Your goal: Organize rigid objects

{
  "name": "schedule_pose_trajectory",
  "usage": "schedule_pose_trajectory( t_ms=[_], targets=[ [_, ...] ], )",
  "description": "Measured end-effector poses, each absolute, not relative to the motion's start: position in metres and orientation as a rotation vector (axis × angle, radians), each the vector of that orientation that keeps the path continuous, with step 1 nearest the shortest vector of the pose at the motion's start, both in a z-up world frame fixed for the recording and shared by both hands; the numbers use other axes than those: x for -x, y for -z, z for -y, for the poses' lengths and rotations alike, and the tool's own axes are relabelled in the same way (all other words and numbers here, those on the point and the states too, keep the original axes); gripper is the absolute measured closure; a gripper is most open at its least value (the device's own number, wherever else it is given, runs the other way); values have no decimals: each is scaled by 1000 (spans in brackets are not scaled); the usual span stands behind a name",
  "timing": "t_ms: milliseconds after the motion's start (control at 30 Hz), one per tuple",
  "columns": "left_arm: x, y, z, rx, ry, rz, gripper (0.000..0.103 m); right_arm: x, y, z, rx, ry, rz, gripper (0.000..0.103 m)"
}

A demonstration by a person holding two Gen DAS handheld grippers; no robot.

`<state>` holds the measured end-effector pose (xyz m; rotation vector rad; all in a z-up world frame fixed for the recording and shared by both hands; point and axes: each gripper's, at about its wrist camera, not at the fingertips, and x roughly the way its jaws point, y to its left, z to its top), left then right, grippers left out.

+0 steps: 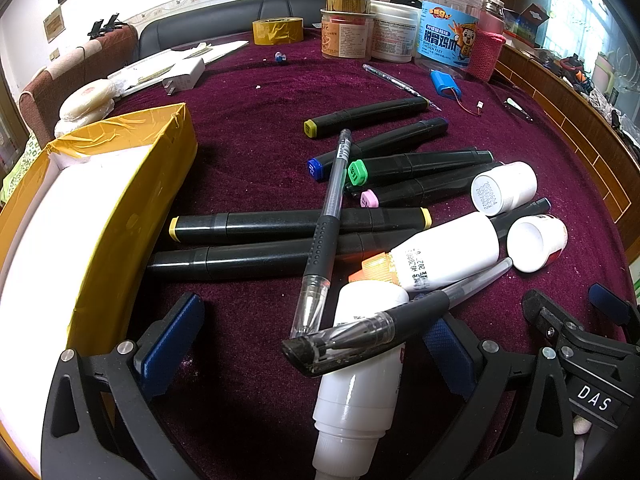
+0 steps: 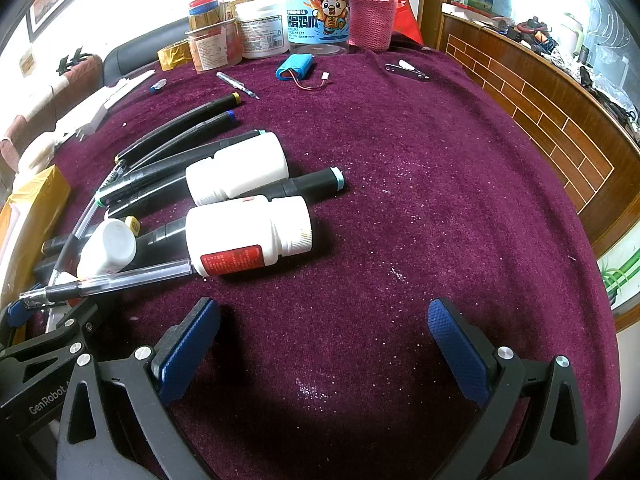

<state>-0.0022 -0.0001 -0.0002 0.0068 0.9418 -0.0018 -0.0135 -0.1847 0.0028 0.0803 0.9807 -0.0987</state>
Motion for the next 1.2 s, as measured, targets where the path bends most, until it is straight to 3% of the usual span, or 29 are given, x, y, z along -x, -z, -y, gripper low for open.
schedule_pose_trajectory(
  t_ms=[1200],
  targets=[
    [-1,0,1,-6,5,-943,0,15,-3,188,-80,101,-980,1]
  ],
)
